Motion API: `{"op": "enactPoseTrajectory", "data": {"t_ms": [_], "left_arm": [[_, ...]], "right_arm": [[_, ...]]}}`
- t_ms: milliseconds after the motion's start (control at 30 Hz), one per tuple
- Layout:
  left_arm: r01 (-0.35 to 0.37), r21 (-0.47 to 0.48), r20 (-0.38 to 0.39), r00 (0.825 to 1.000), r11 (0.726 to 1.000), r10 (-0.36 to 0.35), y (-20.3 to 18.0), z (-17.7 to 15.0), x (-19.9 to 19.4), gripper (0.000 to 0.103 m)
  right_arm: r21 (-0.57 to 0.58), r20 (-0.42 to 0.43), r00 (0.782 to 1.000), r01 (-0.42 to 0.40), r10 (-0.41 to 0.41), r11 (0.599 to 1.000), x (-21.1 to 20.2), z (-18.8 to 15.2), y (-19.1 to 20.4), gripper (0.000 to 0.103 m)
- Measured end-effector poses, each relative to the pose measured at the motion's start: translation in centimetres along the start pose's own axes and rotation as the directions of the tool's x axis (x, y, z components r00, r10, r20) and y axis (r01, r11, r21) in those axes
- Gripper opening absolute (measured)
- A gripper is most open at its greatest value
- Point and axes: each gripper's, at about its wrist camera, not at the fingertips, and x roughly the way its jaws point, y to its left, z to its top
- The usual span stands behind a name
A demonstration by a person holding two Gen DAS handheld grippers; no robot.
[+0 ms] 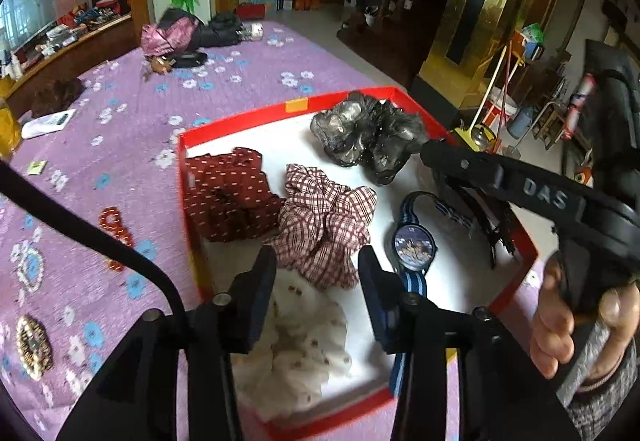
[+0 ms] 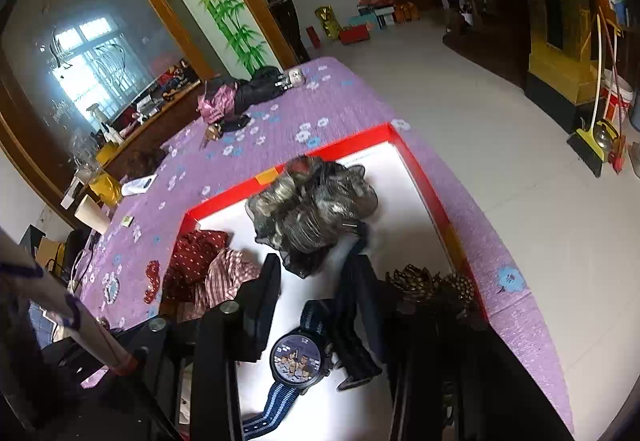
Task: Organize jewelry
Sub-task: 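Carry plaid scrunchie and blue strap into the box, opening both tools, then move both open tools back over the bracelets on the table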
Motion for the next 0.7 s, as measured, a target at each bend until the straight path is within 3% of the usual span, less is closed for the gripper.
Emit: {"op": "enactPoseTrajectory", "data": {"t_ms": [100,233,467,567,700], "left_arm": [[-0.007,-0.007,0.030,1.000,1.000,0.007,0.6,-0.7,-2.2,0.043],[-0.025,-0.049,0.077,0.997,0.999,0.028,2.5,-2.3,-5.8,0.054],[-0.150,-0.123,0.133,0.977,0.981,0.166,7.6,-6.4,-11.1,0.054],[-0.243,-0.135,0.156,0.952,0.961,0.263,9.7,-8.1,-13.0,0.056],[-0.382,-0.133,0.189,0.896,0.915,0.402,12.6,-10.6,-14.9,0.061]], "right_arm": [[-0.010,0.022,1.000,0.006,-0.006,1.000,-0.9,0.2,0.6,0.043],[-0.033,0.051,0.999,-0.002,0.004,0.999,-2.5,-0.1,1.9,0.043],[-0.142,0.070,0.997,-0.017,0.027,0.990,-5.1,-2.1,6.6,0.043],[-0.165,0.067,0.996,-0.039,0.050,0.986,-5.6,-2.8,8.3,0.044],[-0.213,0.055,0.996,-0.062,0.075,0.975,-5.9,-4.0,11.2,0.044]]}}
